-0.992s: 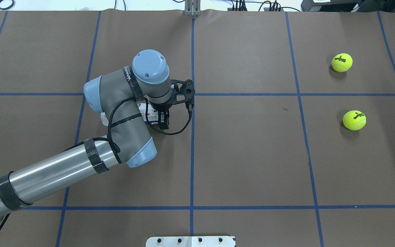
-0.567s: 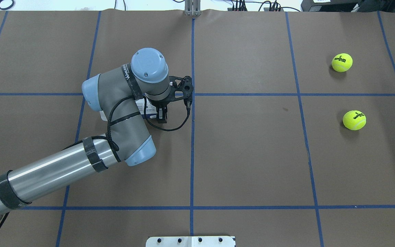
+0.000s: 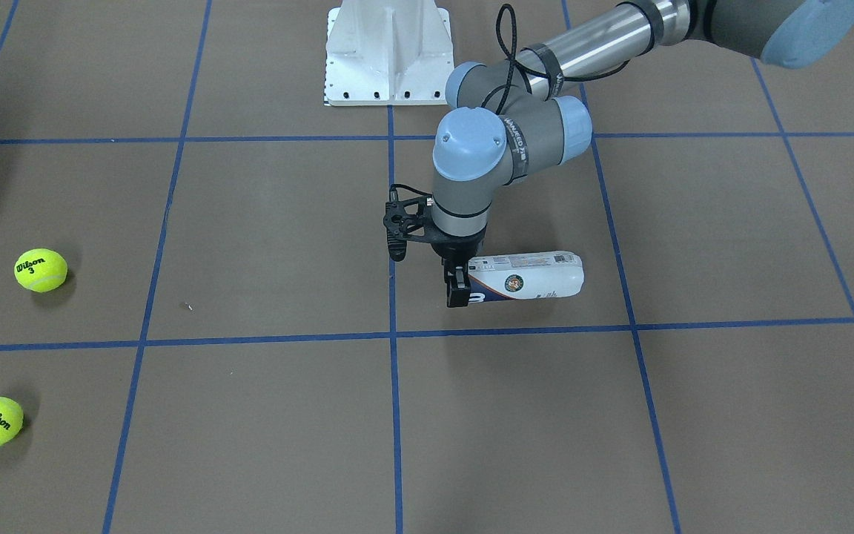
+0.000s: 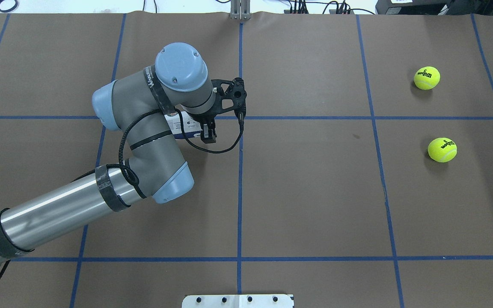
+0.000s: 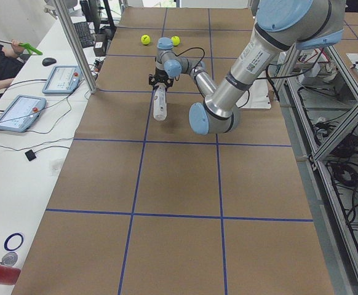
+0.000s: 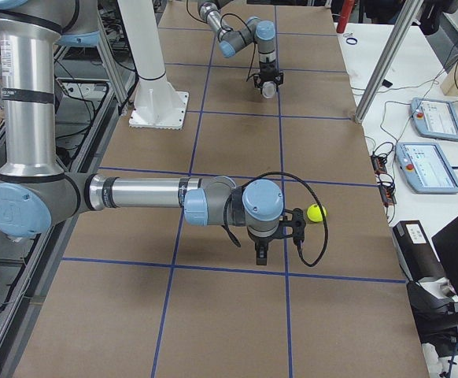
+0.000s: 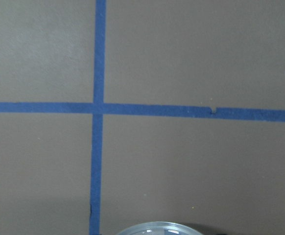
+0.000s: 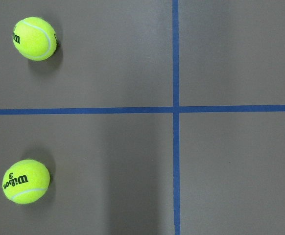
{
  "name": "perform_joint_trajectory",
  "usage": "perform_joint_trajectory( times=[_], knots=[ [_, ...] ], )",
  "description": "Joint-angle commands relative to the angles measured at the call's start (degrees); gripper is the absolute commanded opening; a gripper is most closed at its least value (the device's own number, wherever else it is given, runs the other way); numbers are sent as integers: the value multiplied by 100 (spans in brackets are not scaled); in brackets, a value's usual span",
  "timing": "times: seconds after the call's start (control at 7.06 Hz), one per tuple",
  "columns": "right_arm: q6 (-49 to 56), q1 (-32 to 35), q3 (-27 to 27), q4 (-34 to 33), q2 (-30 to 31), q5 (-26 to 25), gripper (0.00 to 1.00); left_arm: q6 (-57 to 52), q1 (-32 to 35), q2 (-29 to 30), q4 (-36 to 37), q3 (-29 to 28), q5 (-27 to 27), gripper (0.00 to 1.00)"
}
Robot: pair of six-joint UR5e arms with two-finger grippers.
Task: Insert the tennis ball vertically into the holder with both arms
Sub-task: 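Lift the can with the left gripper and rotate it upright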
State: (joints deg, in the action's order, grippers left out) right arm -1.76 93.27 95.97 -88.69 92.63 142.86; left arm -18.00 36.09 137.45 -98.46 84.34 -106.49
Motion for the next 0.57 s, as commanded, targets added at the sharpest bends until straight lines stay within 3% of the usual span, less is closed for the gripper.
perform_joint_trajectory(
  times=[0.0, 0.43],
  knots=[
    [0, 7, 88, -16, -26, 5, 99, 1047, 134, -7, -669, 468, 41, 44],
    [0, 7, 141, -16, -44, 5, 99, 3148, 152, -428, -3768, 461, 1030, 44]
  ],
)
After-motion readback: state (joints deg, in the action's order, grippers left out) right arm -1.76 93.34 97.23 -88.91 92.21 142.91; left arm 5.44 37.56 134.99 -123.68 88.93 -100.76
